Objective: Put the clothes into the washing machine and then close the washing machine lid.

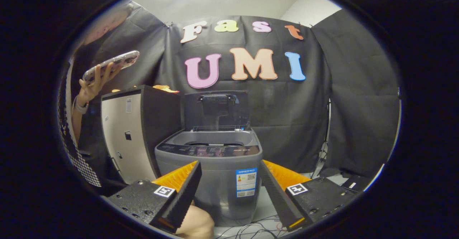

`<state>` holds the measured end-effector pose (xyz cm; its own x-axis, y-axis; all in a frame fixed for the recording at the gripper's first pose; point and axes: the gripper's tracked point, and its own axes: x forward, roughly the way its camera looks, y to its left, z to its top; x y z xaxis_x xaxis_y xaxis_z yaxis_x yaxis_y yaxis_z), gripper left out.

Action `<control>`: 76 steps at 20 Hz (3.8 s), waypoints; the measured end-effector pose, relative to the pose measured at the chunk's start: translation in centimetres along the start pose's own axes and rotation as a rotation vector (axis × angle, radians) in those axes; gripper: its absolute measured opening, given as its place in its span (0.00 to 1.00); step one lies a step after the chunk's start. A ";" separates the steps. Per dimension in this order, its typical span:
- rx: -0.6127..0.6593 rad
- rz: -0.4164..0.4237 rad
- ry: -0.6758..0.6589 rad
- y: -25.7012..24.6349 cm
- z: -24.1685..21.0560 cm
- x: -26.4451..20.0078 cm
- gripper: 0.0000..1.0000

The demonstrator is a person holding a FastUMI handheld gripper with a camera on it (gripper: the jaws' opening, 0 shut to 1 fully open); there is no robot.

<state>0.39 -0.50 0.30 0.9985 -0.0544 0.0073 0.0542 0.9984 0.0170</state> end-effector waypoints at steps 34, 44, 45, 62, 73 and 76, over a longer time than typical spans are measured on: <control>-0.121 0.622 0.324 56.3 26.6 33.9 0.99; -0.222 0.664 0.615 59.8 17.4 36.6 0.97; -0.225 0.654 0.620 59.7 17.1 36.8 0.93; -0.218 0.504 0.547 54.1 19.1 36.6 0.01; -0.058 0.174 0.478 51.2 22.5 35.9 0.00; -0.040 0.135 0.474 50.9 22.0 36.1 0.00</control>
<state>38.97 48.03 23.45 0.8899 0.0802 -0.4491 -0.0852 0.9963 0.0090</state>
